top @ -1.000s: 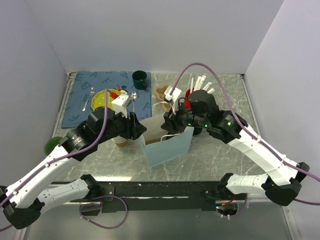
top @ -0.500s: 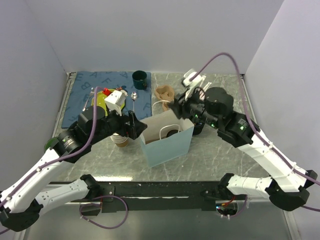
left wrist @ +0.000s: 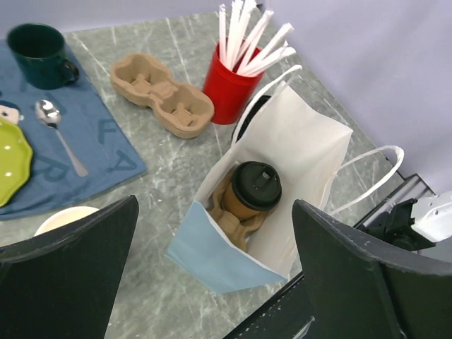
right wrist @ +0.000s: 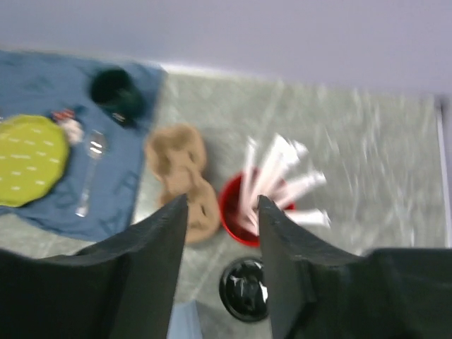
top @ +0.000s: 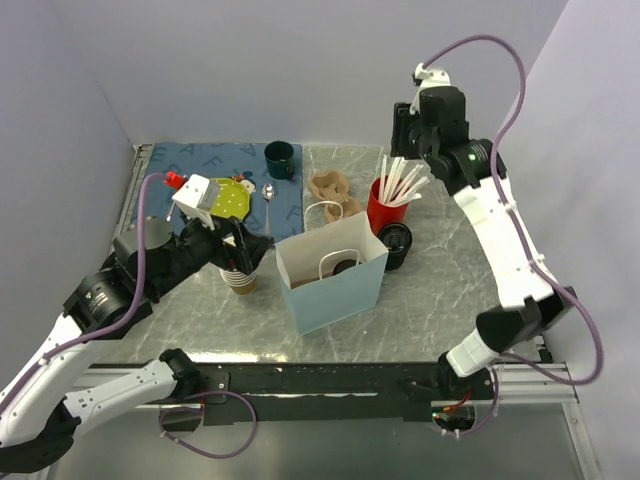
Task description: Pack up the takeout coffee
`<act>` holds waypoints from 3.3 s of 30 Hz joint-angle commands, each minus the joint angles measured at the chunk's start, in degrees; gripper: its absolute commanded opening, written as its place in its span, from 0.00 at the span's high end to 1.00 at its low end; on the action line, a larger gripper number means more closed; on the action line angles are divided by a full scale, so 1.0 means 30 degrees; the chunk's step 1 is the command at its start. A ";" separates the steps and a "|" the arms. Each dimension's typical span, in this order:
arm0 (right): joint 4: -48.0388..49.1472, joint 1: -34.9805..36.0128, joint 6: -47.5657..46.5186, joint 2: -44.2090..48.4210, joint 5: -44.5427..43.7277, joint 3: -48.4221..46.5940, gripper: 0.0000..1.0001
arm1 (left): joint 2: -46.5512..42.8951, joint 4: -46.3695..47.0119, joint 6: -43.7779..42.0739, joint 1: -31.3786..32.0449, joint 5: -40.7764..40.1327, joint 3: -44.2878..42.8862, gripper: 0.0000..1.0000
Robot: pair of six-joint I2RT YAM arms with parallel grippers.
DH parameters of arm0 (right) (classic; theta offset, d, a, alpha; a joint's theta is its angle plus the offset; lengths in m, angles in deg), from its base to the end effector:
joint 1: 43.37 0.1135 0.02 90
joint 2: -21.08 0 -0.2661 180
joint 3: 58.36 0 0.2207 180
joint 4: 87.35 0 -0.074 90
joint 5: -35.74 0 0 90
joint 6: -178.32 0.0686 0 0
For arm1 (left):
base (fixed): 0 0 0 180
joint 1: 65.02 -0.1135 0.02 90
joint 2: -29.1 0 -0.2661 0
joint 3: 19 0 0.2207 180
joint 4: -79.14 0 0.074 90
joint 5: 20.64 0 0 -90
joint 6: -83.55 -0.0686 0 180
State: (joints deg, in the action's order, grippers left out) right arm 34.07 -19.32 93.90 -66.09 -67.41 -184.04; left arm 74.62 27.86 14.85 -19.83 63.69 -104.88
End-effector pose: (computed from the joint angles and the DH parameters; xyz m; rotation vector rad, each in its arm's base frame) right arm 0.2911 0.1128 0.4684 -0.1544 1.9074 0.1285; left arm 0.1045 -0.0955 0.4193 0.3041 1.7971 -0.7487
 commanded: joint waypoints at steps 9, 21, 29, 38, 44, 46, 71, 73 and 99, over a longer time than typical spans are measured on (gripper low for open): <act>0.0210 -0.2686 0.0452 -0.4831 0.5907 -0.1582 0.50 | -0.0027 -0.1523 0.0927 -0.0034 -0.1040 -0.1240 0.03; -0.0761 -0.2774 -0.0483 -0.8646 0.2917 -0.3912 0.52 | 0.0472 -0.2081 0.1630 -0.0063 -0.1127 -0.1915 0.03; 0.0119 -0.2832 -0.0748 -0.8879 0.2712 -0.2885 0.52 | 0.0852 -0.1963 0.1777 -0.0034 -0.1010 -0.2090 0.03; 0.0119 -0.2891 -0.0719 -1.0140 0.2477 -0.3236 0.54 | 0.1204 -0.1905 0.1543 -0.0034 -0.0746 -0.2295 0.03; 0.0061 -0.2920 -0.0895 -1.0843 0.2654 -0.4055 0.59 | 0.1146 -0.2022 0.1396 -0.0034 -0.0863 -0.2354 0.03; -0.0174 -0.2949 -0.0865 -1.1018 0.2537 -0.4320 0.66 | 0.1146 -0.1964 0.1396 -0.0034 -0.0893 -0.2324 0.03; 0.1580 -0.2891 -0.0925 -0.3585 0.5727 -0.4057 0.97 | 0.0209 -0.0704 0.0811 -0.0034 -0.0834 -0.1241 0.03; 0.2224 -0.2832 -0.0836 -0.2733 0.6546 -0.3679 0.97 | 0.0179 -0.0762 0.0693 -0.0063 -0.0746 -0.1270 0.03; 0.1583 0.8295 -0.6344 0.4918 0.6259 -0.0749 0.93 | -0.0963 -0.1200 0.0693 -0.0034 -0.1508 -0.0831 0.03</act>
State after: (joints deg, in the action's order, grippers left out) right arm 39.67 2.06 75.98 -52.26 -44.94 -187.36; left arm 72.34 23.51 18.02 -19.83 60.39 -107.14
